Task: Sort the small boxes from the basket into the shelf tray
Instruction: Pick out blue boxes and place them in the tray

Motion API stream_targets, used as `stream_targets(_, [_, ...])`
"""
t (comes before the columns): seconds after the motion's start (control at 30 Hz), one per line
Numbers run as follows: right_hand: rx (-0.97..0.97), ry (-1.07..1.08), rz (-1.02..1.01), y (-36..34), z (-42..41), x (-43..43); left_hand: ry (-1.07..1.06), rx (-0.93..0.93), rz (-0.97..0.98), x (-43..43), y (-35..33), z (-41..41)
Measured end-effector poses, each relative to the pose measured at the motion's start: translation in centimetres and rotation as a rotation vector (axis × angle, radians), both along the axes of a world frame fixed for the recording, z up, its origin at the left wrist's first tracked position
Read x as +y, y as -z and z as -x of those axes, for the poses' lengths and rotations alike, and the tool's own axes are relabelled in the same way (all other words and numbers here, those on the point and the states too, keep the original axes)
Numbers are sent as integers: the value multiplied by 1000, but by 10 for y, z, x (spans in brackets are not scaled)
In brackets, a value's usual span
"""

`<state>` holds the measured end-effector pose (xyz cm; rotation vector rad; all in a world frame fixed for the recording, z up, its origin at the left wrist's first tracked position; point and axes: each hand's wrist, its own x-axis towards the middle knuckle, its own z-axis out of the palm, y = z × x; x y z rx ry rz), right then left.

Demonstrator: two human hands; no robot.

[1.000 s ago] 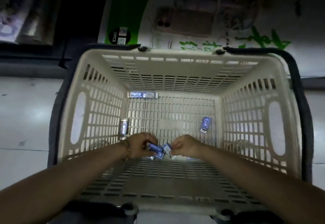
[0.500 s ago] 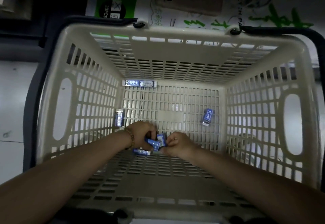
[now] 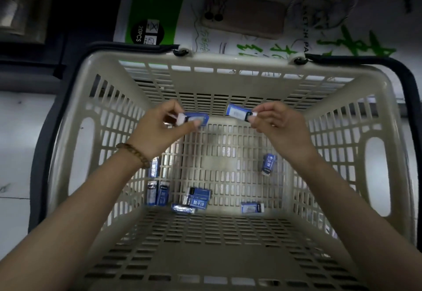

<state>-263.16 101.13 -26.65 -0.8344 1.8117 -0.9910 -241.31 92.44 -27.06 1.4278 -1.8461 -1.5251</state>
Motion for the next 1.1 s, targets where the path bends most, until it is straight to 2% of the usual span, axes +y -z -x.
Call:
stream_targets(0.07, [-68,-47,62,-14,3,0,-67,107,-65,-3,-7,1])
stream_targets(0.2, [-235,-232,73,-34,-3,0,-27,259,-292,0,-16,10])
stream_targets(0.33, [-341,-261,66,-35,-16,-1,94,231,-474,14,-17,21])
stream_targets(0.43, [-350,-237,44,-25,-27,0,132,237,-654,22,-16,28])
stream_targets(0.47, [-350,-232,36,-22,-30,1,178,224,-672,23,-16,29])
stream_targets(0.57, [-362,-163,12,-12,-17,6,341,185,-540,24,-12,29])
stream_targets(0.6, [-319,-129,-12,-7,-5,9,325,190,-523,24,-9,29])
stream_targets(0.67, [-63,-112,-151,9,23,20,171,238,-601,23,-3,30])
stream_targets(0.73, [259,-220,-441,33,44,35,-38,304,-745,21,2,32])
stream_targets(0.8, [390,-360,-652,57,48,48,-140,305,-814,22,7,34])
stream_targets(0.93, [363,-388,-602,82,38,59,-185,258,-829,25,12,36])
stream_targets(1.1, [442,-385,-519,89,27,65,-167,245,-795,28,13,35])
